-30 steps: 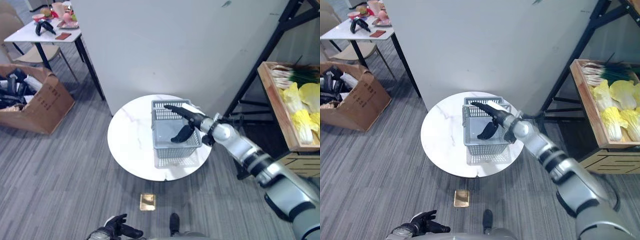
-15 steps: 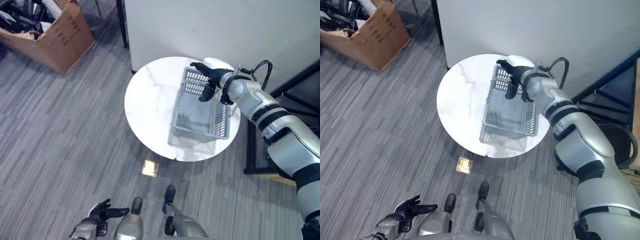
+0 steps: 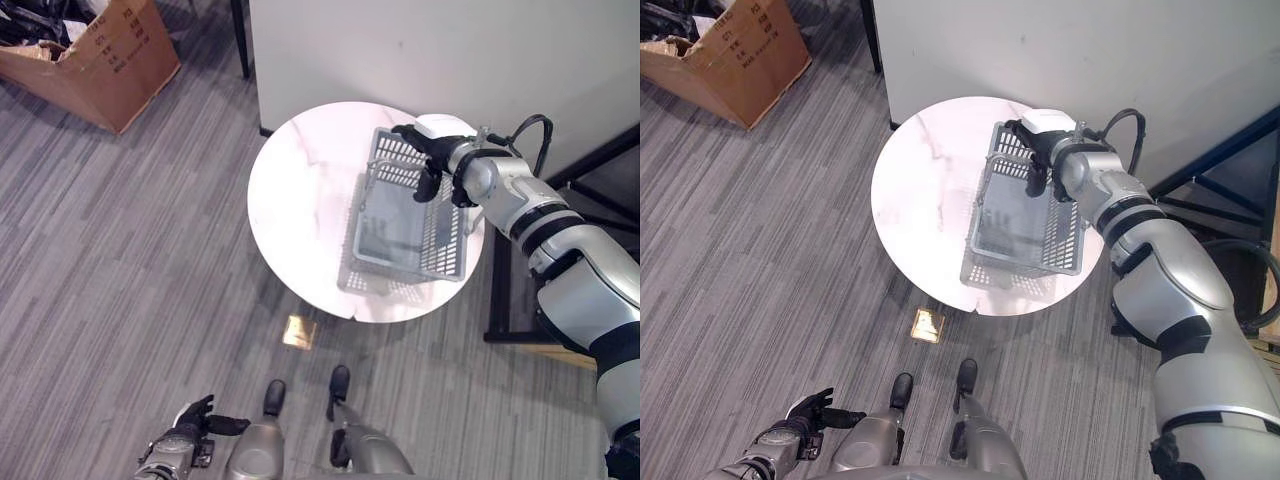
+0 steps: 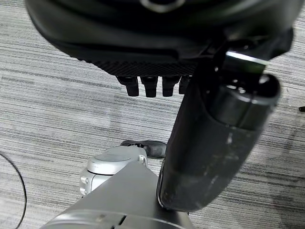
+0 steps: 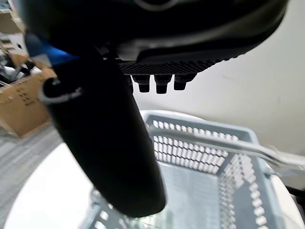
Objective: Get the vegetables into the basket
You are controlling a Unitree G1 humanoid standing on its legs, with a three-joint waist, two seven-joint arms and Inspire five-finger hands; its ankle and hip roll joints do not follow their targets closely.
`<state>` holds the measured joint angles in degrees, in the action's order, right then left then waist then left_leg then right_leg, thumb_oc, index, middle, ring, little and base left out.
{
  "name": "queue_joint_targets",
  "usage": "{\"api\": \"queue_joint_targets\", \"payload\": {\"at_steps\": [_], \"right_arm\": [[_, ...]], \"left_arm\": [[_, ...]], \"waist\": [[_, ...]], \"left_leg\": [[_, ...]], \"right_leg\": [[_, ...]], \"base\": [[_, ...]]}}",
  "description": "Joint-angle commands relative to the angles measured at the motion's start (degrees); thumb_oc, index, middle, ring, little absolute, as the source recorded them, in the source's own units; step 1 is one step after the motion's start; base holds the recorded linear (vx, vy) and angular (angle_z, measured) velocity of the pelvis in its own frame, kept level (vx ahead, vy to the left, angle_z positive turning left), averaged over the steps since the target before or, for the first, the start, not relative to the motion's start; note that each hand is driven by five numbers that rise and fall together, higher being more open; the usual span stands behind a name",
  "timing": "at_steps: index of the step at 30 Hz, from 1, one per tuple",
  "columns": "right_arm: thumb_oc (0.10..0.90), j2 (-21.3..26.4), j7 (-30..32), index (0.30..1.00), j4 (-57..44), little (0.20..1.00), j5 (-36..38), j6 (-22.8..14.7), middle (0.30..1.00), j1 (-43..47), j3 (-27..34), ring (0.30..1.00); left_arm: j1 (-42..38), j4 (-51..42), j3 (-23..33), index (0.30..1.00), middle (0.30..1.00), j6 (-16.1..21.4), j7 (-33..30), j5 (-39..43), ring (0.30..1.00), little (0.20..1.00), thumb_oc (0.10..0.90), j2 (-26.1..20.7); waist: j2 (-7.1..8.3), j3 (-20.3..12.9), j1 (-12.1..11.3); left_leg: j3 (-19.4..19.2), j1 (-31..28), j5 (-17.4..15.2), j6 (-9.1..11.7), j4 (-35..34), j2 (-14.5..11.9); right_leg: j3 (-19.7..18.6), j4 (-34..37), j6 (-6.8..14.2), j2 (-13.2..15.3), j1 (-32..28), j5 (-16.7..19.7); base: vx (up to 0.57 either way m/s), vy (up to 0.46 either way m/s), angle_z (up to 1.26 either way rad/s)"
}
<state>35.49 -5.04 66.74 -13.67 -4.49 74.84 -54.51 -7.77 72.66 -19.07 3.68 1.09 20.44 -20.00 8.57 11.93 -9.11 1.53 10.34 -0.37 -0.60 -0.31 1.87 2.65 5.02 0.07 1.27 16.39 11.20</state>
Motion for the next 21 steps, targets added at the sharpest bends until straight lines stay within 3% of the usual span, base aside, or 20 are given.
{"api": "queue_joint_targets", "payload": {"at_steps": [1,12,13,14,15,21], "right_arm": [[0.900,5.1,3.3,1.000,4.9,1.000,-3.0,0.7,1.000,11.5,-3.0,1.000],[0.900,7.4,5.3,1.000,8.1,1.000,-4.4,1.3,1.000,12.5,-2.8,1.000],[0.631,7.2,5.1,0.624,7.5,0.624,-4.2,1.2,0.624,12.5,-2.9,0.624],[0.539,7.2,5.1,0.495,7.5,0.495,-4.2,1.2,0.495,12.5,-2.9,0.495],[0.400,7.0,5.0,0.300,7.3,0.300,-4.2,1.2,0.300,12.5,-3.0,0.300],[0.400,4.5,4.7,0.300,6.7,0.300,-3.3,1.1,0.300,12.5,-2.9,0.300]], "left_arm": [[1.4,0.5,-1.9,1.000,1.000,0.2,-0.1,1.3,1.000,1.000,0.900,0.3],[1.1,-0.8,-2.8,1.000,1.000,0.5,-0.5,1.9,1.000,1.000,0.900,0.9],[1.1,-0.9,-2.7,1.000,1.000,0.6,-0.6,1.7,1.000,1.000,0.900,0.9],[1.1,-0.9,-2.7,1.000,1.000,0.6,-0.6,1.7,1.000,1.000,0.900,0.9],[1.2,-1.0,-2.7,1.000,1.000,0.6,-0.6,1.6,1.000,1.000,0.900,0.9],[0.3,-0.7,-3.2,1.000,1.000,0.8,-1.2,1.2,1.000,1.000,0.900,1.0]], "waist": [[-1.17,0.9,-0.2],[-2.69,2.0,-0.6],[-2.67,2.0,-0.6],[-2.67,2.0,-0.6],[-2.65,2.0,-0.6],[-2.48,2.4,-0.5]], "left_leg": [[1.5,0.8,1.3,0.3,-4.7,0.3],[1.9,3.0,2.1,0.5,-4.7,0.4],[2.0,2.9,2.1,0.5,-4.7,0.4],[2.0,2.9,2.1,0.5,-4.7,0.4],[1.9,2.9,2.0,0.5,-4.7,0.4],[1.9,2.9,2.3,0.6,-4.7,0.3]], "right_leg": [[-1.1,0.0,4.2,-1.2,-7.7,-8.4],[-1.5,0.0,4.4,-1.3,-5.1,-8.0],[-1.7,0.0,4.4,-1.4,-5.1,-7.9],[-1.7,0.0,4.4,-1.4,-5.1,-7.9],[-1.9,0.0,4.4,-1.4,-5.2,-7.9],[-2.3,0.0,4.2,-1.6,-4.9,-7.8]], "base": [[0.00,0.000,0.00],[0.00,-0.003,0.01],[0.00,0.000,0.00],[0.00,0.000,0.00],[0.00,0.000,0.00],[-0.02,-0.008,-0.03]]}}
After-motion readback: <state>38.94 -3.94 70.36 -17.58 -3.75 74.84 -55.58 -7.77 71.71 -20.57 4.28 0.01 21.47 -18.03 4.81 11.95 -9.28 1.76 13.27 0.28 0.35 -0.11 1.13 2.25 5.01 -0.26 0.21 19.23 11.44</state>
